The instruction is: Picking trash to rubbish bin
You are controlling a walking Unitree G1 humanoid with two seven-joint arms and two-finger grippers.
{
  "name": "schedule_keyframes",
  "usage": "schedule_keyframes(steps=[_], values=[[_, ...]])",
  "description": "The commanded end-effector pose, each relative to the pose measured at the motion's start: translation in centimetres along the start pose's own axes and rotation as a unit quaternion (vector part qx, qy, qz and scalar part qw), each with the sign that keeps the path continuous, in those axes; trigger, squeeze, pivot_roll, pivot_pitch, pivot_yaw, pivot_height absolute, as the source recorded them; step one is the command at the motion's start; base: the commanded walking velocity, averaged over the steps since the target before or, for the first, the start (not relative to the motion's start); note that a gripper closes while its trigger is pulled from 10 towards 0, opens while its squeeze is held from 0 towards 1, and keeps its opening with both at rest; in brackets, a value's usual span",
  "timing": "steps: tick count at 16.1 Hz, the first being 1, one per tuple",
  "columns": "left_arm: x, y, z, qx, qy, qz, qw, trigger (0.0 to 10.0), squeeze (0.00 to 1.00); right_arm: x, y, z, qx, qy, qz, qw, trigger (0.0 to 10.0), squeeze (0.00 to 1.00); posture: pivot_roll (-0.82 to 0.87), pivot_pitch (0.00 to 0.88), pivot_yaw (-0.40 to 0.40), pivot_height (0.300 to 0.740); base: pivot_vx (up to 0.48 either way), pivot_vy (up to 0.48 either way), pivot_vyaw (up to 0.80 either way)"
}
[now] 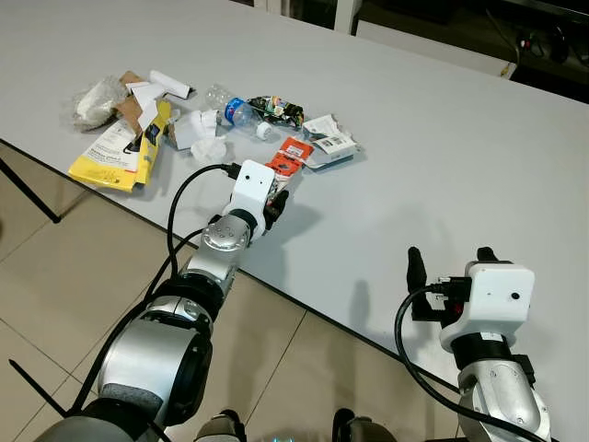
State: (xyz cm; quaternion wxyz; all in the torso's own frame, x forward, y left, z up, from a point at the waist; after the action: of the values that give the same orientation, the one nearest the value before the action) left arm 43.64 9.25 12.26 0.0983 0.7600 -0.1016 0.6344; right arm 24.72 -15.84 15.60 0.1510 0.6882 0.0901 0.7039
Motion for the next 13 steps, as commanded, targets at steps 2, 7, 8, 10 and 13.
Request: schedule_keyframes(steps=[2,7,8,10,13], values=[[-3.7,-1.2,-0.9,0.025,-0.062,0.000,0.998,0.0,0.00,-0.2,0.3,0.0,-0.007,-0.006,-0.007,1.000,10.0,0.00,0.00,0.209,0.002,0.740,0.000,0.000,0.00],[-3.5,-1.4,-0.9,0.028,-0.058,-0.005,0.998,0.0,0.00,-0.1,0.4,0.3,-0.010,-0.002,-0.008,1.000,10.0,0.00,0.00,0.205,0.002,0.740,0.000,0.000,0.00],[-3.5,-1.5,-0.9,0.031,-0.056,-0.006,0.998,0.0,0.00,-0.1,0.4,0.3,-0.010,-0.001,-0.008,1.000,10.0,0.00,0.01,0.205,0.001,0.740,0.000,0.000,0.00],[-3.4,-1.8,-0.9,0.038,-0.052,-0.008,0.998,0.0,0.00,-0.1,0.5,0.3,-0.010,0.000,-0.009,1.000,10.0,0.00,0.01,0.203,0.000,0.740,0.000,0.000,0.00],[-3.6,-2.3,-1.2,0.046,-0.045,-0.004,0.998,0.0,0.00,-0.1,0.5,0.5,-0.010,0.001,-0.011,1.000,10.0,0.00,0.02,0.201,-0.003,0.740,0.000,0.000,0.00]])
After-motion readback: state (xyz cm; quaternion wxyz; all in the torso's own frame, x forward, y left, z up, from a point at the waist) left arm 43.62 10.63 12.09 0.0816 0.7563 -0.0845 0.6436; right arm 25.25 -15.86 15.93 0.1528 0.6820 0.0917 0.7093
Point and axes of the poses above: a point about 5 cm out from each wrist's last joint towards the gripper, its own z axis pointing out of the wrist towards the gripper, its own x axis along the axis of the wrist's last joint, y = z × x, the point moved 5 cm from there along z, pointing out of the wrist towards the gripper, and after that the axes turned 14 degrees about -z, right-handed, at the moved point
